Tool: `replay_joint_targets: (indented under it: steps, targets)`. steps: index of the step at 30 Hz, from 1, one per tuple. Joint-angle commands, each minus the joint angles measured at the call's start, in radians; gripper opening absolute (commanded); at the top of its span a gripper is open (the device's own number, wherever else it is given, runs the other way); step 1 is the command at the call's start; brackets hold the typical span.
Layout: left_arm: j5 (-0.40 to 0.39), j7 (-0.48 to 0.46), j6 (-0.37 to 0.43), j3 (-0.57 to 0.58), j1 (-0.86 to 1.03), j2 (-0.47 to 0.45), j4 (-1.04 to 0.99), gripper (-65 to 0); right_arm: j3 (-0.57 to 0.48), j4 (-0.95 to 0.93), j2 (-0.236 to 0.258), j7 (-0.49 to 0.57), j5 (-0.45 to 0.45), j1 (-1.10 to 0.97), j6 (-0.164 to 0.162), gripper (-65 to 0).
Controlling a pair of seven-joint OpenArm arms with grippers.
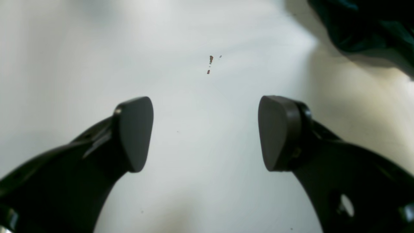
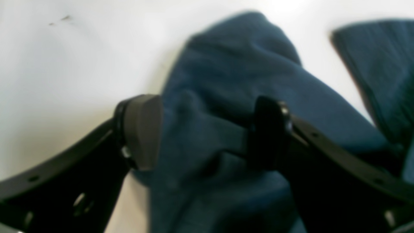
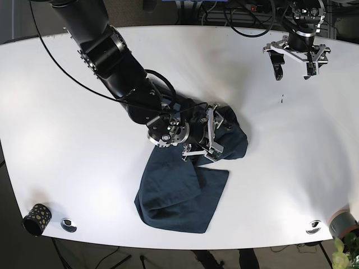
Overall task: Fold the T-shirt properly
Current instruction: 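Reach the right gripper to the dark blue shirt's edge and grasp it, then shift the right gripper along the shirt and regrasp a hem corner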
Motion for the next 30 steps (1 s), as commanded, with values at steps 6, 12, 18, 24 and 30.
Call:
replay_joint_targets:
  steps: [6, 12, 18, 24, 30]
  targets:
    - [-0.007, -0.023, 0.000, -0.002, 0.007, -0.008, 0.015, -17.9, 0.001, -0.017, 0.016, 0.041, 0.011, 0.029, -0.003, -22.0]
    - [-0.007, -0.023, 0.000, 0.000, 0.006, -0.009, 0.015, -17.9, 0.001, -0.008, 0.012, 0.041, 0.011, 0.000, -0.003, -26.8]
    - [-0.007, -0.023, 0.000, 0.001, -0.007, -0.009, 0.015, -17.9, -0.001, 0.041, 0.012, 0.041, 0.011, -0.020, -0.003, -54.4]
    - [-0.007, -0.021, 0.000, -0.002, -0.020, -0.013, 0.015, -17.9, 0.001, 0.112, 0.016, 0.032, 0.013, -0.023, -0.003, -65.0]
    - [-0.007, -0.021, 0.000, -0.002, -0.022, -0.014, 0.015, -17.9, 0.070, 0.365, 0.064, -0.100, 0.014, -0.089, -0.003, -65.0]
